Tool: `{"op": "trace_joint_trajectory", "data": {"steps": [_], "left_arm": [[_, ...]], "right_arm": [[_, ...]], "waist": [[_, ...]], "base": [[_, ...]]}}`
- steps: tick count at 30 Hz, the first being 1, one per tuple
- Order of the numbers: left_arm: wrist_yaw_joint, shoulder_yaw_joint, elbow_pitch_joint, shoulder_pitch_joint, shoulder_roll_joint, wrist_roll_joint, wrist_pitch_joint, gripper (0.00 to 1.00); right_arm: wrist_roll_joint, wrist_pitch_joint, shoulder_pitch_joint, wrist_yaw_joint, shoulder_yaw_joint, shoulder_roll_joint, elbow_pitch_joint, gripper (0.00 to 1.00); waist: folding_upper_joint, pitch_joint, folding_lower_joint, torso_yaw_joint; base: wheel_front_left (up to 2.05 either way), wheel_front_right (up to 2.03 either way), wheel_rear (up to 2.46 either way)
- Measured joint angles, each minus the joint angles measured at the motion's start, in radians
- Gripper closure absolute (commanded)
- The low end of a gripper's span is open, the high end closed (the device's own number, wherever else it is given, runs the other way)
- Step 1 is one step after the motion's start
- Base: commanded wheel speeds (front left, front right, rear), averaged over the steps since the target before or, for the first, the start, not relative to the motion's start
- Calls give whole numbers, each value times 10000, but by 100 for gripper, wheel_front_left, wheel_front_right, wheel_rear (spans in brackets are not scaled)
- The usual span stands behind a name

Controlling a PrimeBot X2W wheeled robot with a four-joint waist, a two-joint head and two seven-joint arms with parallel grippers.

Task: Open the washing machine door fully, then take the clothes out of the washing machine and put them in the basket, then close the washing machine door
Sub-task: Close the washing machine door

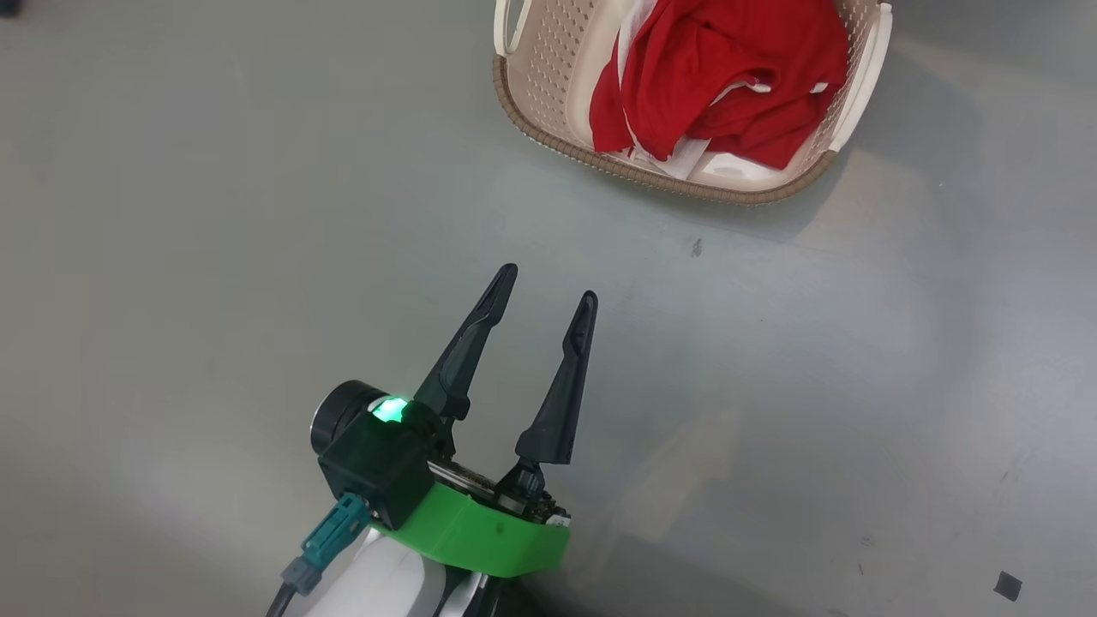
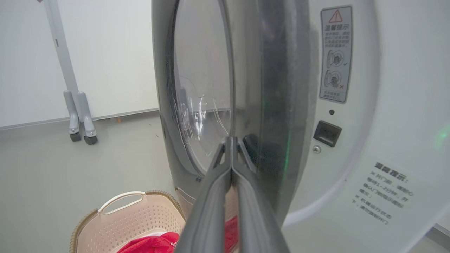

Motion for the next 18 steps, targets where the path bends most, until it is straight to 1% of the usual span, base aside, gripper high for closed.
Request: {"op": "trace_joint_trajectory", "data": {"steps": [5, 13, 15, 18], "left_arm": [[0, -165, -38, -147, -8, -121, 0, 0], [2, -167, -38, -149, -31, -165, 0, 0], [4, -171, -38, -148, -36, -176, 0, 0], [6, -174, -38, -148, -38, -184, 0, 0]], "right_arm": [[84, 207, -607, 0, -29, -96, 345, 100], [75, 401, -1181, 0, 366, -180, 656, 100], [79, 449, -1357, 4, 337, -178, 855, 100], [213, 476, -1584, 4, 6, -128, 1294, 100]], "waist": [[0, 210, -1, 148], [0, 332, -1, 352], [0, 358, -1, 390], [0, 395, -1, 445]], "base": [[0, 0, 0], [0, 0, 0], [0, 0, 0], [0, 0, 0]]}}
